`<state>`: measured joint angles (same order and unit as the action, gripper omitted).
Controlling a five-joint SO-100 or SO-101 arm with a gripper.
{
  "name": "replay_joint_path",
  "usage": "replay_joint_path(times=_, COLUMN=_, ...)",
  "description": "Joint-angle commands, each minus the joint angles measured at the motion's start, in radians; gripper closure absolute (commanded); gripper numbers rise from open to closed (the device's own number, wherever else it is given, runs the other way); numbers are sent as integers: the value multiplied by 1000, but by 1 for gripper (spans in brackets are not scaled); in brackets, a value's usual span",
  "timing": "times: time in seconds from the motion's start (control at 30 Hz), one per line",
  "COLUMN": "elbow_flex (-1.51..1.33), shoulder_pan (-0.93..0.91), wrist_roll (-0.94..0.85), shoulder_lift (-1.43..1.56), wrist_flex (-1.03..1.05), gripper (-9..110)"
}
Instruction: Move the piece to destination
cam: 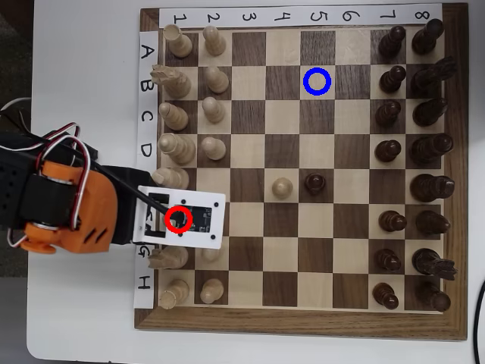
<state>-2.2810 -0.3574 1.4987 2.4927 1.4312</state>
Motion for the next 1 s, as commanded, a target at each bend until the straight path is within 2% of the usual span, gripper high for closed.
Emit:
replay_joint_path(times=0.0, elbow_flex=-6, shoulder_pan=-9, wrist_roll=-8, shoulder_lift=0, wrist_flex=-15, gripper=87)
replay_joint_path(times=0.97, elbow_flex=-80, shoulder_pan=-61, wrist_roll=-51, shoulder_lift=-29, wrist_flex=-143, gripper=88)
